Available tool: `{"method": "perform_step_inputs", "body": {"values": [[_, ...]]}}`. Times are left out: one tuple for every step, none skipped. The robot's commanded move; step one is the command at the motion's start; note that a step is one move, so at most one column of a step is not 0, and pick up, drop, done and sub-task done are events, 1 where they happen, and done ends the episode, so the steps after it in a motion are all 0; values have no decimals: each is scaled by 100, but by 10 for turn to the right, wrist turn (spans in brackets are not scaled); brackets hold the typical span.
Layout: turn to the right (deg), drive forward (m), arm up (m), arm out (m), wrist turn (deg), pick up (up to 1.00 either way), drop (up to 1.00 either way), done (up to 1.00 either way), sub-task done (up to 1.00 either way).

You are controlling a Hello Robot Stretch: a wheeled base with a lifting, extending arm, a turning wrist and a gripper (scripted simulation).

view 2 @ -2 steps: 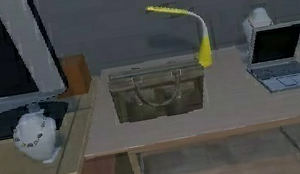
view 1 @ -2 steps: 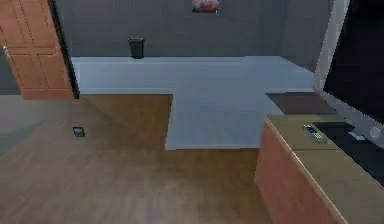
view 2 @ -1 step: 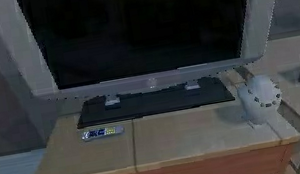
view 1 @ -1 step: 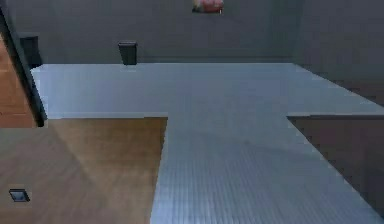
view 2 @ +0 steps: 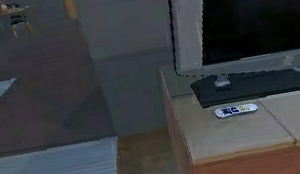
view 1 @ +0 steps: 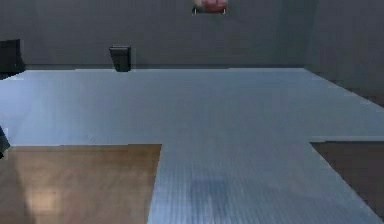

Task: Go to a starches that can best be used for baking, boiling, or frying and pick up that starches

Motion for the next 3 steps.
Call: {"method": "perform_step_inputs", "body": {"values": [[450,0,0,0,0,0,0,0,0],[60,0,0,0,0,0,0,0,0],[0,100,0,0,0,0,0,0,0]]}}
